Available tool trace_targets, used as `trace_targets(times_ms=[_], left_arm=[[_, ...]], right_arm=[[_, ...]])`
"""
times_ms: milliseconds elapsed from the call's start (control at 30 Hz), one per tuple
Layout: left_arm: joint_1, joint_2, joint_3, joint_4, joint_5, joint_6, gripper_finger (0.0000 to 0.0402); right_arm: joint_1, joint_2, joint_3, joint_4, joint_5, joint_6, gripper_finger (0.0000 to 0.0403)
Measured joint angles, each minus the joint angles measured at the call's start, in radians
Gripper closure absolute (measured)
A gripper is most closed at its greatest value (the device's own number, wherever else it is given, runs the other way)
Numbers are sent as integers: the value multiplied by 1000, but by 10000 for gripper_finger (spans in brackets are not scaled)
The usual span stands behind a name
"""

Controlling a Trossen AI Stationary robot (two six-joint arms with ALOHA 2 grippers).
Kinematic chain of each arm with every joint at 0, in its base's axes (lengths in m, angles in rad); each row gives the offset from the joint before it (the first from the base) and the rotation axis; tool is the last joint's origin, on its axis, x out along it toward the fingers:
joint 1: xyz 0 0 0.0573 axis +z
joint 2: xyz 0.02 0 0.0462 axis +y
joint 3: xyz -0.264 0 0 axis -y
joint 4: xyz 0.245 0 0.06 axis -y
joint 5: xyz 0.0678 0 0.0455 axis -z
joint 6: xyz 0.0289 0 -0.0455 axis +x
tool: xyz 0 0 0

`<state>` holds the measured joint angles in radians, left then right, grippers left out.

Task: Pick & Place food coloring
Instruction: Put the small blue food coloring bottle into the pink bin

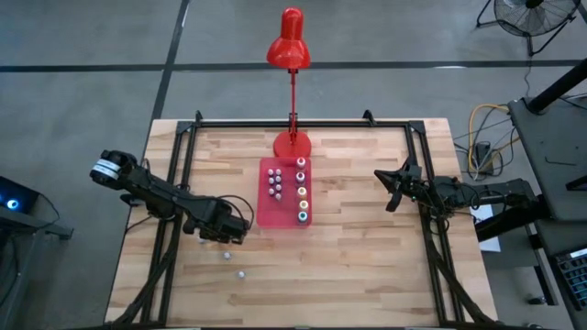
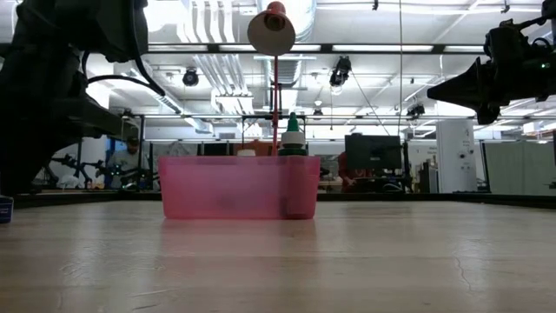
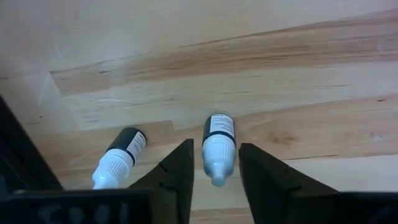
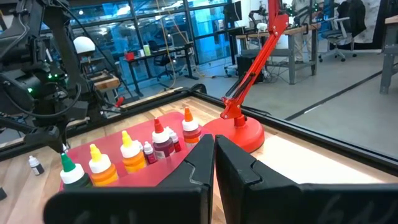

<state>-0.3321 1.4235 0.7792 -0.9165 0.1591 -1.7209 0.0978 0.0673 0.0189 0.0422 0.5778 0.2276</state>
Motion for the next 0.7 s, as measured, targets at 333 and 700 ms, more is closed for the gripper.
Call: trace_targets(times_ms=[333,700], left_arm=[[7,-1,16,9,-61,49,374],[95,-8,158,-102,-168,235,374]], right_arm=[[0,0,0,0,0,0,394],[0,0,0,0,0,0,394]])
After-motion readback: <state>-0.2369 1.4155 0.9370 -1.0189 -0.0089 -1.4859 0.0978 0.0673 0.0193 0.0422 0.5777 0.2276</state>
